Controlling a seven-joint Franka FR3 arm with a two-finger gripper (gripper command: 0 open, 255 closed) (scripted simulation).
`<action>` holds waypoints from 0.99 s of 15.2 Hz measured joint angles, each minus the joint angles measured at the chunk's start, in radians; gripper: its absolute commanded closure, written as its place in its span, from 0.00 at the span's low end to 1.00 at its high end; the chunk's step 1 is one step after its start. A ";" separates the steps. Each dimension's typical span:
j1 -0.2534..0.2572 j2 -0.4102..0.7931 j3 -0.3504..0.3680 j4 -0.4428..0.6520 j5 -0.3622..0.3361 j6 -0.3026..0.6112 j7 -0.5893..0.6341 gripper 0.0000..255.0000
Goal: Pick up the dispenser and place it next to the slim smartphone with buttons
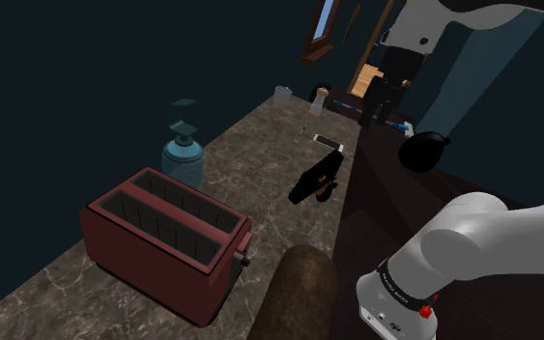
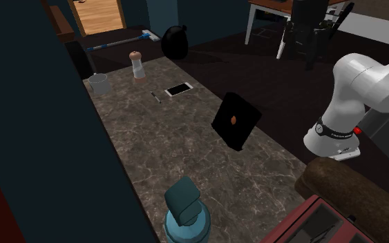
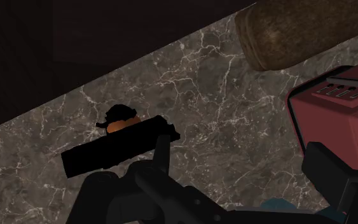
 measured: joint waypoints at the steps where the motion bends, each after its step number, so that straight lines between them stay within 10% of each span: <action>1: 0.000 0.000 0.000 0.000 0.000 0.000 0.000 0.00; 15: 0.106 0.295 0.128 0.006 0.063 0.460 -0.036 0.00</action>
